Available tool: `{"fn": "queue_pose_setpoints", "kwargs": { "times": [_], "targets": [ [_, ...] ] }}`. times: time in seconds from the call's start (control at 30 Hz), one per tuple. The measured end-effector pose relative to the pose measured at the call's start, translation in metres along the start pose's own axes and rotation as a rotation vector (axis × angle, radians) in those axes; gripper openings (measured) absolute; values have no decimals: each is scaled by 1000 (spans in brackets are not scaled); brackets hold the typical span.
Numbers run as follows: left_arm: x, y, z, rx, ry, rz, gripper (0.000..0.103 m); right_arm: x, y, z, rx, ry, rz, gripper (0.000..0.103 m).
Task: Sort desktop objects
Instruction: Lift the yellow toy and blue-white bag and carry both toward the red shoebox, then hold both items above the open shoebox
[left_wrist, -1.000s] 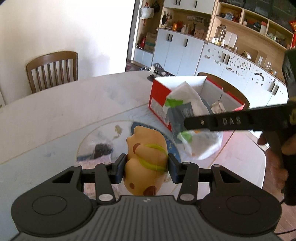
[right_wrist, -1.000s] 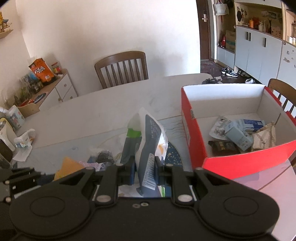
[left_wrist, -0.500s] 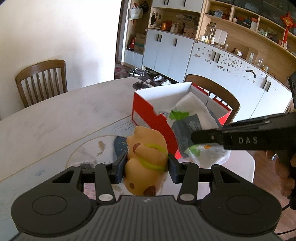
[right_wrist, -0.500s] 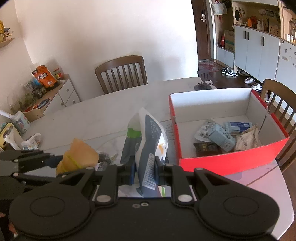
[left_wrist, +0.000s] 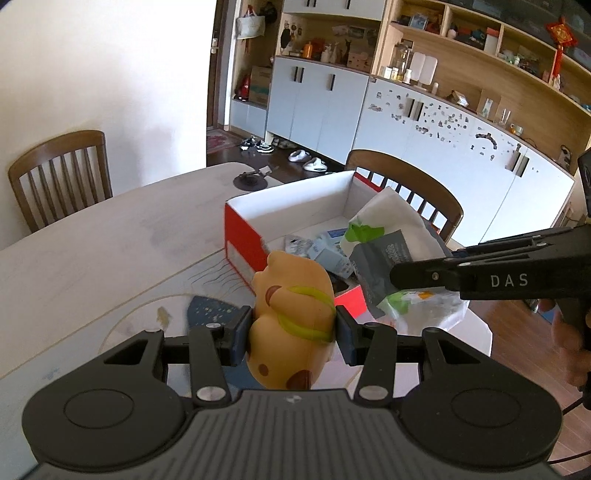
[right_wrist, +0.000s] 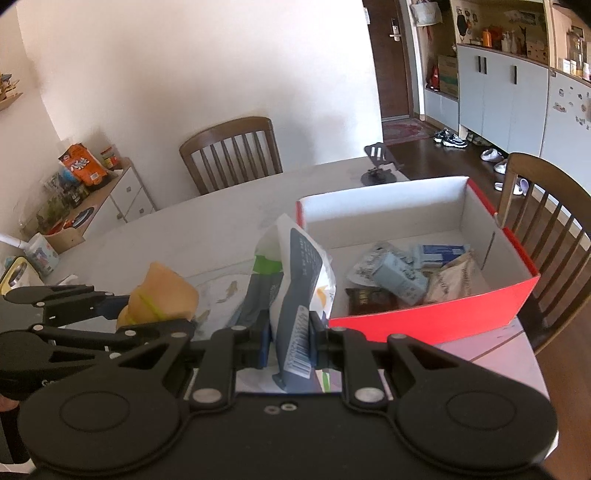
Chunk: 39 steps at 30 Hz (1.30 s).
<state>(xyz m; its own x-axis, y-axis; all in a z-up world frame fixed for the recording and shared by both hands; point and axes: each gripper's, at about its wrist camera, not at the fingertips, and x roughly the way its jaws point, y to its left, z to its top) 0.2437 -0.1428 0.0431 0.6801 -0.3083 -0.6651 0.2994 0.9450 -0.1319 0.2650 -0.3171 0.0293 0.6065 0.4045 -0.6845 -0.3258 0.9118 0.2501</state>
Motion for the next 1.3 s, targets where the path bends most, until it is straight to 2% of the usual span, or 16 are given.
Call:
{"fn": "queue_pose_setpoints", "kwargs": {
  "times": [0.6,0.93,1.3],
  "targets": [
    [67,-39,39,24,31,3,46,7,-76,32,25,-27,-27,19],
    [101,-54,57,31,51,29,46,21,-113,51,36,-30,-35,19],
    [144,-47,83,13,92,64,46,48,-139,68,64,0,-26,19]
  ]
}}
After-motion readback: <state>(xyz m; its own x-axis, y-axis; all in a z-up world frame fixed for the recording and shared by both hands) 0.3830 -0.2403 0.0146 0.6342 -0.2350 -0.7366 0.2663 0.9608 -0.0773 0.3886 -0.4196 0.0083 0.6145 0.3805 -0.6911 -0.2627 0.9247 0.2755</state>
